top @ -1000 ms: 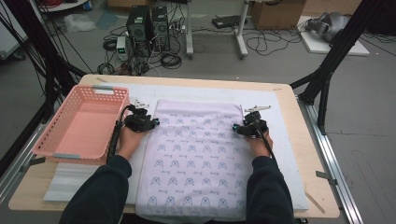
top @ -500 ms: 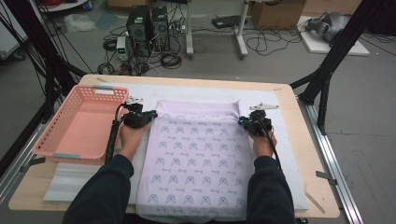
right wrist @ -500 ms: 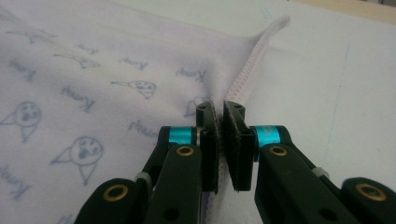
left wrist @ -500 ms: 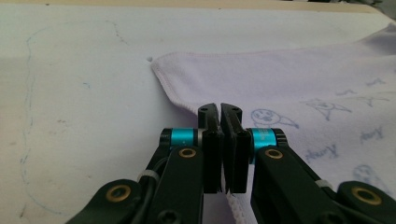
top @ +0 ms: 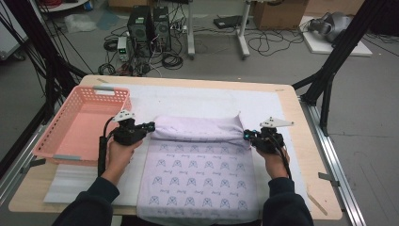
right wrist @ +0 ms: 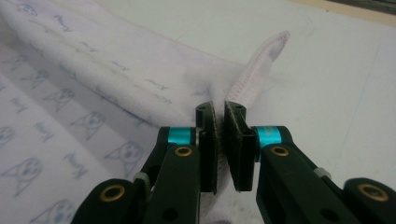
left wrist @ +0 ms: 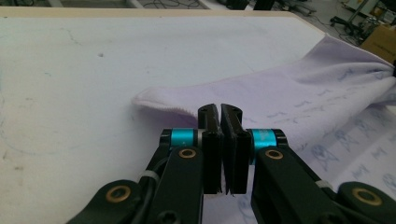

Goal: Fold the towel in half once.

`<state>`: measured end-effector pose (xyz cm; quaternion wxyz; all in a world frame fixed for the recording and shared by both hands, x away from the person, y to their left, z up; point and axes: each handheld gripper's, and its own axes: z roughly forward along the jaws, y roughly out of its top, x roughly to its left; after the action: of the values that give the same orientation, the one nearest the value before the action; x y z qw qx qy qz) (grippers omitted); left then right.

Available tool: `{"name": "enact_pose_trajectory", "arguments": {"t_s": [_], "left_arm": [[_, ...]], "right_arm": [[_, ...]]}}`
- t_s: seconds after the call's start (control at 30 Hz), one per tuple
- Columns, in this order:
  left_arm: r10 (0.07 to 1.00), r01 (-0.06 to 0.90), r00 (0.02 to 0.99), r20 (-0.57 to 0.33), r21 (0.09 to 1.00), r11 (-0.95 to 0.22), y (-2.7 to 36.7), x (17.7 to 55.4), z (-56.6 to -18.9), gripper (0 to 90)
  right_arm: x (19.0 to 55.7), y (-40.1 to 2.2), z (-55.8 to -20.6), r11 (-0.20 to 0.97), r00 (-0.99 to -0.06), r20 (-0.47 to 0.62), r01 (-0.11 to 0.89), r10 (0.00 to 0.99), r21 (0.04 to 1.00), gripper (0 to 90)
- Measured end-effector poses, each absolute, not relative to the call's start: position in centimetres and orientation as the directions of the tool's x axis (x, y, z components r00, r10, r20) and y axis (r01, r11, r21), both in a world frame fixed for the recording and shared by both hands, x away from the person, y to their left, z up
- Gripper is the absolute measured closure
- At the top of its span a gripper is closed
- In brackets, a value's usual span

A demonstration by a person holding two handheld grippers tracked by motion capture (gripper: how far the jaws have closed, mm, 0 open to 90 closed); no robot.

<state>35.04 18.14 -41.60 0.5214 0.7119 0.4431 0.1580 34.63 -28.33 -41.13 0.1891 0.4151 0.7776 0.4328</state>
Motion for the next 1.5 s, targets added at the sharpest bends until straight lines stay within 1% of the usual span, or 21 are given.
{"name": "enact_pose_trajectory", "arguments": {"t_s": [0.07, 0.27, 0.43, 0.53, 0.67, 0.73, 0.77, 0.8, 0.83, 0.87, 0.9, 0.97, 1.07, 1.23, 1.3, 1.37, 1.4, 1.43, 1.47, 1.5], "left_arm": [[0.79, 0.458, 0.57, -0.226, 0.886, -0.077, 18.2, 34.1, -41.7, 86.8], [0.777, 0.464, 0.58, -0.245, 0.883, -0.068, 18.7, 31.4, -42.3, 86.8], [0.771, 0.471, 0.588, -0.244, 0.878, -0.082, 18.8, 29.8, -42.8, 86.8], [0.773, 0.483, 0.584, -0.247, 0.872, -0.086, 18.8, 28.9, -43.1, 86.8], [0.774, 0.49, 0.583, -0.248, 0.867, -0.092, 18.9, 27.9, -43.4, 86.8], [0.776, 0.497, 0.578, -0.25, 0.863, -0.092, 18.9, 27.7, -43.6, 86.3], [0.78, 0.499, 0.575, -0.247, 0.861, -0.095, 18.9, 27.7, -43.7, 85.0], [0.782, 0.504, 0.572, -0.247, 0.858, -0.098, 18.9, 27.8, -43.9, 79.3], [0.786, 0.514, 0.564, -0.253, 0.853, -0.094, 18.9, 27.9, -44.0, 66.7], [0.785, 0.524, 0.561, -0.262, 0.847, -0.093, 18.9, 28.0, -44.1, 57.4], [0.785, 0.527, 0.561, -0.262, 0.845, -0.095, 18.8, 28.2, -44.2, 54.6], [0.793, 0.534, 0.55, -0.262, 0.84, -0.094, 18.7, 28.8, -44.1, 45.0], [0.794, 0.551, 0.536, -0.287, 0.832, -0.071, 18.5, 30.2, -43.7, 41.5], [0.817, 0.585, 0.489, -0.305, 0.81, -0.047, 18.1, 33.1, -44.1, 41.6], [0.827, 0.614, 0.468, -0.311, 0.788, -0.051, 17.8, 34.0, -44.3, 41.9], [0.833, 0.622, 0.458, -0.31, 0.782, -0.051, 17.6, 34.6, -44.5, 42.4], [0.833, 0.626, 0.456, -0.312, 0.778, -0.051, 17.5, 34.8, -44.6, 43.6], [0.839, 0.632, 0.453, -0.302, 0.772, -0.064, 17.4, 35.0, -44.7, 46.5], [0.843, 0.638, 0.45, -0.295, 0.766, -0.073, 17.2, 35.1, -44.9, 54.4], [0.843, 0.634, 0.464, -0.273, 0.766, -0.101, 17.0, 35.1, -45.0, 67.6]], "right_arm": [[33.8, -28.5, -41.3, 0.277, -0.589, 0.07, 0.478, 0.805, 0.834, 83.8], [31.3, -29.0, -41.8, 0.258, -0.597, 0.089, 0.469, 0.797, 0.845, 83.7], [29.5, -29.4, -42.4, 0.248, -0.599, 0.116, 0.49, 0.792, 0.836, 83.5], [28.5, -29.4, -42.5, 0.266, -0.611, 0.112, 0.493, 0.784, 0.828, 83.6], [27.6, -29.4, -42.7, 0.294, -0.614, 0.121, 0.531, 0.78, 0.795, 83.7], [27.4, -29.4, -42.8, 0.295, -0.613, 0.132, 0.544, 0.779, 0.786, 80.5], [27.3, -29.5, -42.8, 0.29, -0.606, 0.135, 0.549, 0.784, 0.784, 74.5], [27.3, -29.5, -42.8, 0.282, -0.594, 0.132, 0.552, 0.794, 0.785, 66.5], [27.2, -29.6, -42.8, 0.264, -0.58, 0.139, 0.554, 0.803, 0.789, 61.3], [27.2, -29.8, -42.7, 0.242, -0.569, 0.147, 0.55, 0.809, 0.799, 57.0], [27.2, -29.9, -42.6, 0.217, -0.559, 0.156, 0.544, 0.814, 0.811, 53.9], [27.3, -30.0, -42.2, 0.187, -0.538, 0.158, 0.531, 0.828, 0.827, 49.0], [28.1, -29.9, -41.9, 0.155, -0.513, 0.166, 0.526, 0.842, 0.836, 46.6], [30.8, -28.5, -42.4, 0.166, -0.479, 0.162, 0.572, 0.863, 0.804, 44.2], [32.1, -27.8, -42.6, 0.178, -0.462, 0.149, 0.589, 0.874, 0.788, 43.7], [33.2, -27.3, -42.8, 0.205, -0.453, 0.124, 0.609, 0.883, 0.766, 43.9], [33.6, -27.1, -42.9, 0.21, -0.449, 0.119, 0.617, 0.886, 0.759, 46.5], [33.9, -27.0, -43.0, 0.223, -0.449, 0.107, 0.621, 0.887, 0.751, 52.1], [34.1, -26.9, -43.0, 0.236, -0.454, 0.098, 0.622, 0.886, 0.746, 60.4], [34.3, -27.0, -43.0, 0.254, -0.468, 0.087, 0.616, 0.879, 0.746, 70.5]]}}
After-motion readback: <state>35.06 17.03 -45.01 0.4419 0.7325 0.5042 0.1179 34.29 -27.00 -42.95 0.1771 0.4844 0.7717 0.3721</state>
